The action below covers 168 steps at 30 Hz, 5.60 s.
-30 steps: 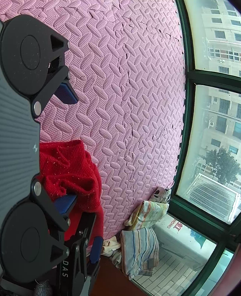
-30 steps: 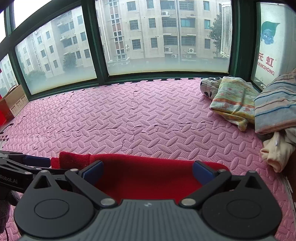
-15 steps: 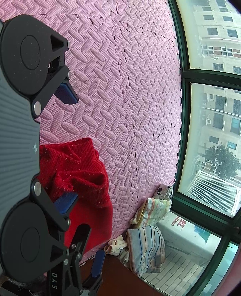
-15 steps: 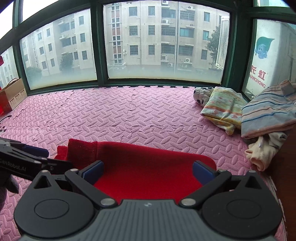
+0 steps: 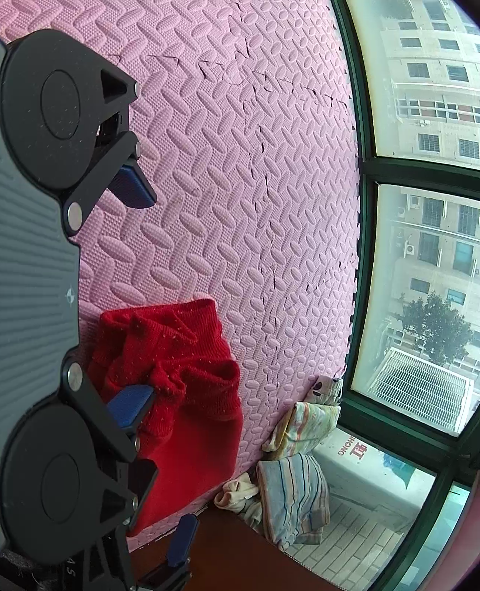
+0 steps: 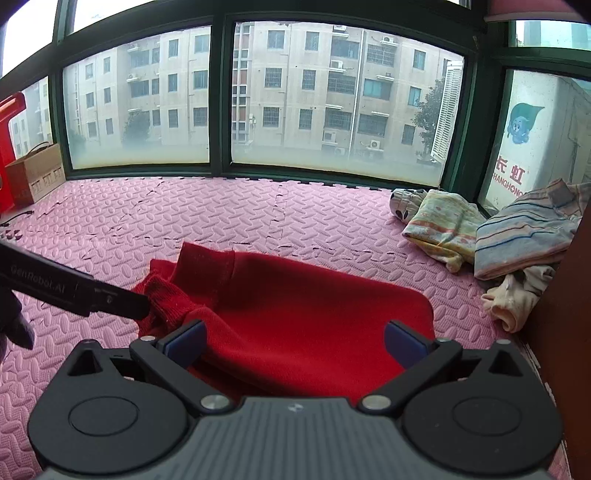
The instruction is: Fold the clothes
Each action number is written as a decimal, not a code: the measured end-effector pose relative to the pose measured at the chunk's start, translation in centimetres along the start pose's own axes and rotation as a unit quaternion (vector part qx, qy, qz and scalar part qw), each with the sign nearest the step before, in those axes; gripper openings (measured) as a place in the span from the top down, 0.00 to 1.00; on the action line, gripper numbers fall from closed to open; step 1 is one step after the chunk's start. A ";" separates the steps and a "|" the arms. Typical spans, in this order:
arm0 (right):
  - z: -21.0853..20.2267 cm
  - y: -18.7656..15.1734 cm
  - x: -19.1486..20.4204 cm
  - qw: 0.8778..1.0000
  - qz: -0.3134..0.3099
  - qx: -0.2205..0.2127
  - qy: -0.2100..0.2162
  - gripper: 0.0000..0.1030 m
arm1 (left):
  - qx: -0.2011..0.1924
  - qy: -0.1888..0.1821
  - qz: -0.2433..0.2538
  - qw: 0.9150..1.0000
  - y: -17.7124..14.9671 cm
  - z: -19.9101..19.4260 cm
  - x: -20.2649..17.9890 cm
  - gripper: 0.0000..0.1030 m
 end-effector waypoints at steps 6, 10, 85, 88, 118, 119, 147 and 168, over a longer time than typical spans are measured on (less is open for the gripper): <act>0.7 -0.2 1.9 1.000 -0.011 0.006 0.024 0.00 | -0.013 0.011 -0.016 1.000 0.6 -0.6 1.3 0.00; 0.5 -0.6 3.2 0.998 -0.033 0.008 0.054 0.00 | -0.029 0.007 -0.022 0.999 1.3 -1.2 1.5 0.02; -0.5 -3.2 10.5 0.956 -0.279 -0.076 0.052 0.66 | 0.057 -0.169 0.008 0.984 6.3 6.3 -4.9 0.81; -0.4 -3.4 10.6 0.955 -0.283 -0.071 0.055 0.66 | 0.061 -0.168 -0.010 0.984 6.1 6.8 -4.3 0.81; -2.4 0.5 4.0 0.988 -0.113 -0.055 0.088 0.52 | 0.037 -0.203 -0.031 0.978 3.9 1.7 -2.4 0.80; -2.3 0.4 3.8 0.989 -0.108 -0.052 0.087 0.52 | 0.037 -0.208 -0.029 0.977 3.8 1.7 -2.6 0.80; -0.5 0.4 2.6 0.993 -0.016 -0.012 0.120 0.56 | 0.034 -0.219 -0.087 0.971 3.9 2.3 -1.2 0.71; -0.1 1.0 2.4 0.991 0.010 -0.014 0.131 0.56 | 0.024 -0.226 -0.088 0.970 4.2 1.8 -1.7 0.94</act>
Point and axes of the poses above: each gripper's, at about its wrist camera, not at the fingertips, and z roughly the way its jaws point, x to its left, y to its top, the point moved 8 cm from there along z, roughly the way its jaws point, and after that the axes turned 4 degrees about -z, right-handed, at the moved point
